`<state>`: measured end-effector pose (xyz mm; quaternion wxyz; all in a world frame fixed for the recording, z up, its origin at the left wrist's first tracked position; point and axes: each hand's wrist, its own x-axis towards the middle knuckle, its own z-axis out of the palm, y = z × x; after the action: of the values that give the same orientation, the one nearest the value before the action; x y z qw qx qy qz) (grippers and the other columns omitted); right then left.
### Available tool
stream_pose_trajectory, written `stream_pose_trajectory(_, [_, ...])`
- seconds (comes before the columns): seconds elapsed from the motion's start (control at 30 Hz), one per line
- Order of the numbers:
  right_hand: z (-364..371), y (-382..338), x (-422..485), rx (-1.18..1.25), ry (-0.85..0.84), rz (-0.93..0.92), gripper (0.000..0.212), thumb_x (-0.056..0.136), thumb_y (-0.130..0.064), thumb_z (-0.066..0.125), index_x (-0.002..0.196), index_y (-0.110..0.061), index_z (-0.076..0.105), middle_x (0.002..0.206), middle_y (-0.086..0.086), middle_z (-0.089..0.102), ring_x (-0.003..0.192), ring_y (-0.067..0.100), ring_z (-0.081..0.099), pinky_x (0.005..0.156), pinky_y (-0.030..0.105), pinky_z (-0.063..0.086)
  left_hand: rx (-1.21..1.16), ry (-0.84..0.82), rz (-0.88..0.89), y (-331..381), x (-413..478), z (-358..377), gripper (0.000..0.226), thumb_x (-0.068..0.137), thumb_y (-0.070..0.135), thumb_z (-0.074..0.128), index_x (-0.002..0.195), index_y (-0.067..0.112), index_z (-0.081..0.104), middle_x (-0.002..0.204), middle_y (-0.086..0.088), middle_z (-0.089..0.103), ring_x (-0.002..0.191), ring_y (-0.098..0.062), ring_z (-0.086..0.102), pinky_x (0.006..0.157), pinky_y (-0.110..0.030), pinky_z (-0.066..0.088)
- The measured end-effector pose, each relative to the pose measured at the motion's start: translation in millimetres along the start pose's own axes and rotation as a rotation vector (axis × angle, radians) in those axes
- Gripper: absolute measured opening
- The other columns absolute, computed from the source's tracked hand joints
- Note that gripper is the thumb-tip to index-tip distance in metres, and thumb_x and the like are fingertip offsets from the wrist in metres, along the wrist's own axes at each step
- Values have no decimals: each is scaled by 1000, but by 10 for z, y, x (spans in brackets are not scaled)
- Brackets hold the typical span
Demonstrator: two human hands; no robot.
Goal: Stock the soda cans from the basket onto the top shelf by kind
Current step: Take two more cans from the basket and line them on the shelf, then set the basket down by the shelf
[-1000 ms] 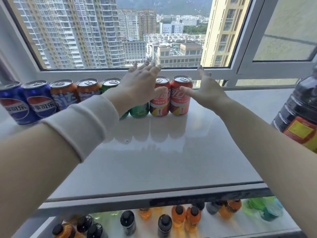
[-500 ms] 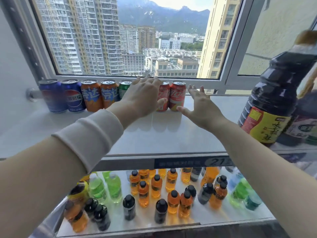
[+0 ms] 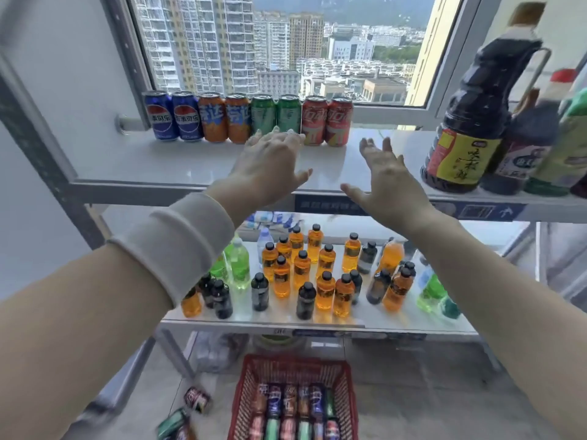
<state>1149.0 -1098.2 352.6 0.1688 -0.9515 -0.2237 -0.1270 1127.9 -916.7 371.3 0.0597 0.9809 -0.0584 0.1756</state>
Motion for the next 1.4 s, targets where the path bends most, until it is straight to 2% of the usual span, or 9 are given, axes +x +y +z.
stream_pose_trajectory(0.13, [39, -134, -383, 28, 16, 17, 73, 93, -34, 50, 148, -8, 11, 157, 6, 13, 146, 21, 6, 116, 30, 4, -9, -14, -2, 28, -374, -45, 60, 93, 38, 49, 142, 10, 30, 147, -11, 37, 139, -24, 30, 116, -42, 14])
stream_pose_trajectory(0.27, [221, -280, -807, 57, 1, 64, 71, 93, -34, 51, 148, -6, 15, 156, 7, 19, 145, 21, 11, 116, 29, 9, -59, -51, -1, 24, -818, 50, 59, 92, 39, 49, 140, 9, 33, 143, -12, 42, 133, -26, 37, 113, -41, 23])
stream_pose_trajectory(0.47, [760, -424, -1484, 67, -113, 157, 69, 93, -34, 51, 148, -9, 18, 155, 8, 22, 143, 22, 18, 115, 35, 17, -82, -153, 16, -79, -1546, 417, 57, 93, 39, 47, 140, 9, 34, 141, -13, 44, 131, -28, 39, 109, -39, 25])
stream_pose_trajectory(0.67, [1362, -241, -1979, 85, -249, 249, 69, 92, -36, 52, 147, -8, 21, 155, 9, 22, 144, 25, 16, 116, 36, 17, -114, -285, -22, -92, -1933, 1038, 56, 93, 42, 45, 138, 10, 36, 135, -15, 48, 123, -31, 44, 101, -40, 33])
stream_pose_trajectory(0.87, [1934, 280, -2268, 153, -459, 415, 71, 91, -35, 53, 148, -10, 19, 157, 6, 17, 146, 19, 5, 115, 37, 19, -251, -503, -153, -19, -2114, 1900, 55, 91, 42, 50, 136, 11, 40, 134, -13, 51, 119, -32, 50, 96, -40, 41])
stream_pose_trajectory(0.97, [2291, 578, -2398, 237, -560, 545, 71, 91, -35, 55, 148, -12, 20, 155, 5, 22, 145, 18, 15, 112, 36, 24, -369, -641, -306, 4, -2205, 2441, 53, 91, 41, 50, 137, 16, 40, 138, -9, 49, 123, -30, 48, 101, -41, 40])
stream_pose_trajectory(1.07, [2691, 829, -2634, 321, -720, 662, 67, 91, -32, 56, 146, -9, 25, 151, 7, 31, 139, 21, 29, 109, 32, 28, -482, -819, -482, 58, -2414, 3071, 51, 91, 39, 51, 135, 15, 42, 136, -7, 51, 123, -26, 49, 99, -35, 41])
stream_pose_trajectory(1.17, [3100, 1067, -2827, 342, -902, 737, 70, 90, -34, 57, 146, -8, 22, 152, 8, 29, 140, 21, 28, 108, 30, 27, -551, -967, -630, 137, -2658, 3640, 50, 91, 40, 51, 133, 14, 44, 133, -8, 54, 121, -25, 50, 96, -33, 41])
stream_pose_trajectory(1.4, [4628, 1761, -2912, 348, -1077, 802, 81, 84, -38, 64, 147, -10, 21, 151, 8, 30, 139, 21, 30, 109, 29, 26, -572, -1129, -678, 144, -3027, 5414, 53, 91, 38, 52, 136, 13, 40, 139, -6, 48, 127, -24, 45, 105, -39, 37])
